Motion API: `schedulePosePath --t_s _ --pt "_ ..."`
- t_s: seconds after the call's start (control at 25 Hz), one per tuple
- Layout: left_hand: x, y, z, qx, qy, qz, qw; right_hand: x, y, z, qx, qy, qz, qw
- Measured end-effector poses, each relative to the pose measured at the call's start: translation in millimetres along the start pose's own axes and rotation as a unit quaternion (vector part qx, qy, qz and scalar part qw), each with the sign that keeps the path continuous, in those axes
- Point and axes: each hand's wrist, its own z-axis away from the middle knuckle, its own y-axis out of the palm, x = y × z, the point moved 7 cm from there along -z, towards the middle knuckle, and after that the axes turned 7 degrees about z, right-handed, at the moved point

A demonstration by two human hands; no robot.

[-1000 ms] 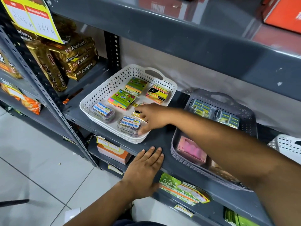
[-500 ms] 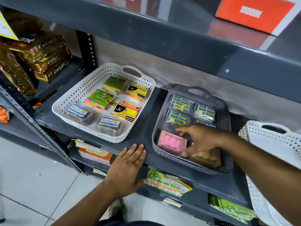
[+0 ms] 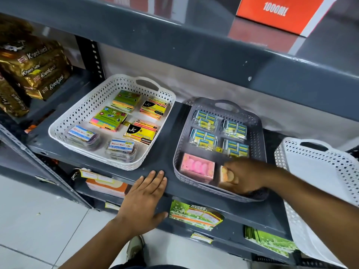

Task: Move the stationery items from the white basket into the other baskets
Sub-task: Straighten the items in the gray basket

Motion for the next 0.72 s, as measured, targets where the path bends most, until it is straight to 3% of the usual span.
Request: schedulePosePath --t_s 0.12,0.24,0.32,0.4,0.52,0.64,0.72 --pt "-1 0 0 0.000 0.007 -0.013 1.000 5 14 5 0.001 -0.001 0.002 1.000" --pt "0 0 -1 0.006 0.004 -0.019 1.000 -23 -16 3 0.060 0.002 -0.100 0.993" --pt "1 0 -1 0.012 0.002 -0.021 1.000 -55 -44 -19 -0.009 0.058 -0.146 0.987" --pt "0 1 0 0.018 0.006 -0.019 1.000 -67 -38 -42 -0.038 0.099 -0.104 0.989" --pt "0 0 0 0.021 0.010 -0.010 1.000 -70 -4 -65 -0.011 0.118 -0.068 0.991" --pt "0 -1 0 0.020 0.010 0.000 1.000 -73 -25 -70 -0.005 0.109 -0.051 0.993" --pt "1 -2 0 0.014 0.016 -0.001 1.000 -62 -53 -80 -0.049 0.100 -0.068 0.991"
